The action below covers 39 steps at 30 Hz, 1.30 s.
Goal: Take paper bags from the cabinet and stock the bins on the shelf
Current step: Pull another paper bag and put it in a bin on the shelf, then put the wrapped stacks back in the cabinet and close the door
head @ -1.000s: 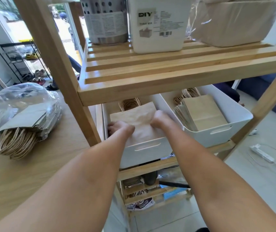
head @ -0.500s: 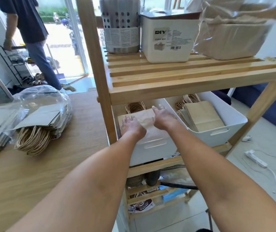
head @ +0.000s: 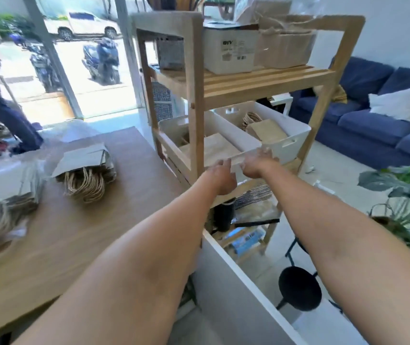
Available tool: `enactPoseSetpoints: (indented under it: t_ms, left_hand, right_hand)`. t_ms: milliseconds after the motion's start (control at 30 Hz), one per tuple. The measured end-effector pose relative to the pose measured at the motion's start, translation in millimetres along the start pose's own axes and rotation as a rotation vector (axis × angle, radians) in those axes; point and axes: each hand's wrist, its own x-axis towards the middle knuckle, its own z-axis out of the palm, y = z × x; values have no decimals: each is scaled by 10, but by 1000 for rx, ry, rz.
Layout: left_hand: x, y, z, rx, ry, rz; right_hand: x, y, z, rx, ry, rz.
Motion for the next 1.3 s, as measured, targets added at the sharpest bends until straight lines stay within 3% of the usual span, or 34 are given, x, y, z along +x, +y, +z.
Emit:
enactPoseSetpoints:
  t_ms: [200,367,600,833,933,1133,1233,1300]
  left_hand:
    - [-930,-689,-65,89,-49,-32]
    - [-1439,-1590,-413,110,4,-224]
    - [-1924,-2675,-882,-1,162,-484]
    - [-1763,-3322,-1152,-193,305,-581]
    - [-1422,-3514,-1275,-305,372,-624]
    - [-683,-3892,-1554,-800,667,-778]
    - [-423,-4114,-1579,-979,690,-889]
    - [-276,-4252,-1519,-1055,588,-946]
  right_hand:
    - [-735,-530,420,-69,-194,16]
    - [-1115,-1401,474,9,-204,-173]
    - [-1158,-2517,124,78,-111,-380]
    - [-704,-3194,-146,322,-227,-471]
    - [-350,-3405,-173,584,-277,-437]
    - [427,-3698,-182,989,-469,-170]
    - [714,-3812,-176,1098,-630,-66]
    - [841,-3859,-141,1089,-711,-36]
